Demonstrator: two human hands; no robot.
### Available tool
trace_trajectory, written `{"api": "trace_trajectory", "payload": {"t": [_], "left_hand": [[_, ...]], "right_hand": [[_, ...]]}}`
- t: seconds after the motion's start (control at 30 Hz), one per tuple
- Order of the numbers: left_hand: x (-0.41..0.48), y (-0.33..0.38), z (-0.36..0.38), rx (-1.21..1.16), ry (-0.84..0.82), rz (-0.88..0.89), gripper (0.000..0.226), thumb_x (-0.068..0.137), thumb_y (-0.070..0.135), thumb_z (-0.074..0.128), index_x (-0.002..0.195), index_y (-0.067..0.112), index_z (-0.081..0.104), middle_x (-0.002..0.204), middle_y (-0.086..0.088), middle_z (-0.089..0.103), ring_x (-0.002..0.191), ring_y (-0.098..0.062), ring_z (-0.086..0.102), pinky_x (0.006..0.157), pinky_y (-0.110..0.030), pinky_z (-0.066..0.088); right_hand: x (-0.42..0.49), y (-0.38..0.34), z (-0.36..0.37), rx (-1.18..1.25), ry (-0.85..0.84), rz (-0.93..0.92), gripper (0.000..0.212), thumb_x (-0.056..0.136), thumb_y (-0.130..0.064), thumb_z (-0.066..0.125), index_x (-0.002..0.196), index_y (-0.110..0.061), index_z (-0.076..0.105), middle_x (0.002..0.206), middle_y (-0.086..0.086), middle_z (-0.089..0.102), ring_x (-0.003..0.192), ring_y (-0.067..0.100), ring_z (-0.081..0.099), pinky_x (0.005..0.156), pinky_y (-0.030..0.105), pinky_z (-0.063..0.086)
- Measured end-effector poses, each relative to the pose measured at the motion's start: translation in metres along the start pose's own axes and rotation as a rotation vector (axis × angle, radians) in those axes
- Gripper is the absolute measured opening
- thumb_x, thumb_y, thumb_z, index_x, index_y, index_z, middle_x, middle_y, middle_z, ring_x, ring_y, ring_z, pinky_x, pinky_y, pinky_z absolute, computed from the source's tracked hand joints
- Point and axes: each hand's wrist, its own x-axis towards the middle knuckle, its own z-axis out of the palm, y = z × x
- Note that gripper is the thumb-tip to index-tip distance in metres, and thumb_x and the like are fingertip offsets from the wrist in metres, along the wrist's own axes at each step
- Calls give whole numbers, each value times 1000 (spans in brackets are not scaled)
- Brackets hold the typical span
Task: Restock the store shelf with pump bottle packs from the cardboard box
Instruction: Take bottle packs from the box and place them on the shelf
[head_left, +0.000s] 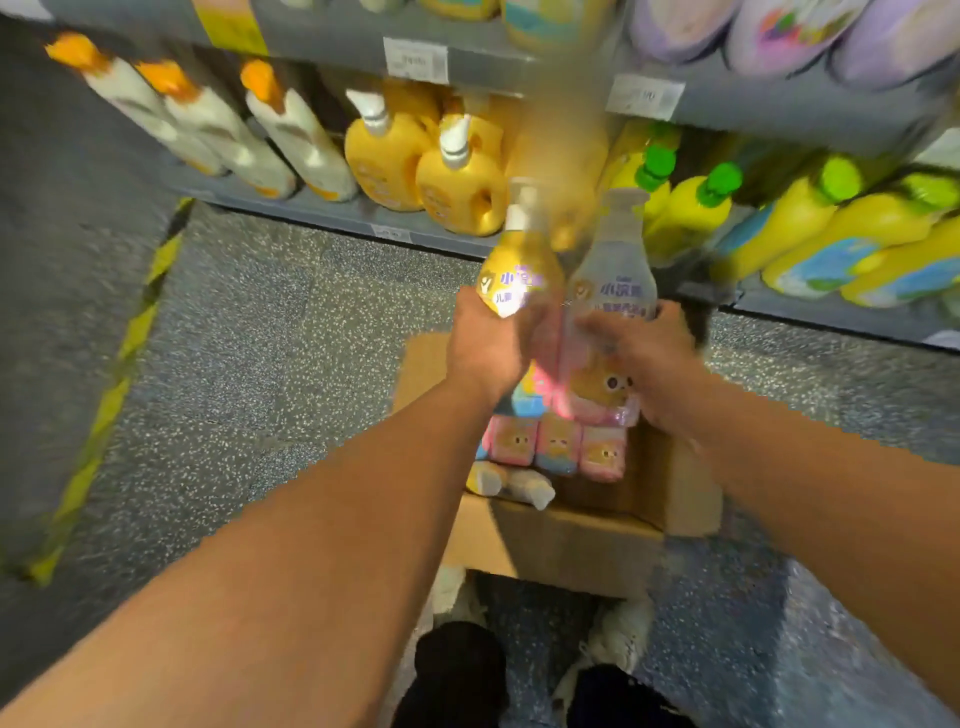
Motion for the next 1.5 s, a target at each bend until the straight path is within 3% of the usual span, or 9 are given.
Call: {"api": "trace_trajectory", "payload": {"t": [0.1,0.17,0.27,0.47,0.73,0.87,1.23,1.37,1.5], "left_hand": [[-32,60,-13,-26,34,84,55,45,48,74,84,14,56,79,-26,64,72,-44,66,60,-54,48],[-54,102,-23,-21,66,163,62,47,50,72,95,12,62,93,-14,70,85,-33,69,77,-47,56],[-81,156,-38,-13,76,224,70,63,45,76,117,6,55,112,-12,67,101,-28,65,91,-41,52],[-134,257,-64,-78,131,350,84,46,62,72,112,14,51,106,-8,66,93,-27,67,84,-45,56],[-180,345,-80,-151,208,475,87,44,70,71,111,17,58,101,-6,68,88,-25,69,81,-49,57],[-210,386,-78,-124,224,528,89,44,70,67,114,17,53,107,-6,65,93,-27,67,84,-48,56],[-181,466,-66,38,141,607,87,49,70,61,117,16,49,113,-6,61,98,-29,63,88,-48,53],[-170,490,-49,42,86,645,79,67,57,68,127,13,43,121,-8,54,107,-30,58,94,-46,49],[-163,513,-28,4,45,653,69,76,48,72,126,11,43,122,-8,55,107,-30,58,93,-43,49]], "right_hand": [[-30,-56,-11,5,5,-100,45,63,-18,85,98,-9,59,93,10,67,77,24,64,74,39,54],[-52,-92,-15,3,4,-153,62,55,-28,86,107,-9,57,104,12,68,89,28,68,81,43,57],[-80,-142,-21,28,-29,-235,91,33,-44,79,113,-3,62,105,16,70,91,30,70,81,50,58],[-140,-238,-43,84,-133,-356,66,62,-24,83,118,-5,54,102,16,67,83,31,70,62,38,62],[-204,-333,-66,47,-90,-521,84,38,-43,75,114,-16,54,100,12,67,83,31,70,70,53,60],[-217,-367,-82,78,-64,-552,74,49,-37,79,113,-13,52,101,13,66,83,33,69,70,54,59],[-189,-427,-83,163,79,-556,88,33,-47,73,112,-12,54,99,14,68,80,33,70,70,53,60],[-183,-451,-99,175,109,-570,69,53,-36,79,112,-11,54,101,16,67,82,34,69,53,31,52],[-166,-474,-123,185,134,-593,52,74,-22,77,118,-11,50,103,17,65,80,32,65,48,26,42]]}}
